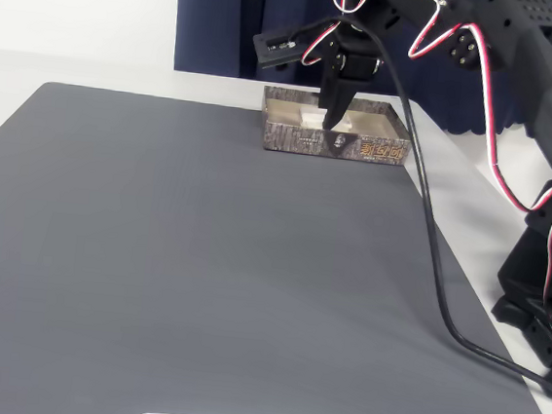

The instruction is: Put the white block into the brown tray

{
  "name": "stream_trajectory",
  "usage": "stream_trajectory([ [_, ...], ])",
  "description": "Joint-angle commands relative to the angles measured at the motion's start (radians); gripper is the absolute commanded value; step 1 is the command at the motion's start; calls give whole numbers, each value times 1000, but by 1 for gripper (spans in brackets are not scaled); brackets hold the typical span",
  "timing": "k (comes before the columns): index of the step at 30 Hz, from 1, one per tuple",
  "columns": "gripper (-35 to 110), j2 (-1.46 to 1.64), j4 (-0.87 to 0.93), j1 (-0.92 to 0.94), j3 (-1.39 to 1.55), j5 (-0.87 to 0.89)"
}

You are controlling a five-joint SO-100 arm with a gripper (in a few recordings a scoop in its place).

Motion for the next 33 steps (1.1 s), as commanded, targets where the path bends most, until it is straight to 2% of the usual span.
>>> stream_trajectory([
  [1, 3, 6, 0, -8, -46, 8],
  [14, 5, -37, 5, -23, -64, 29],
  [19, 30, -25, -35, -29, -83, -12],
  [22, 39, -14, -41, -28, -83, -23],
  [27, 46, 0, -43, -21, -84, -21],
  [33, 47, 14, -44, -21, -101, -21],
])
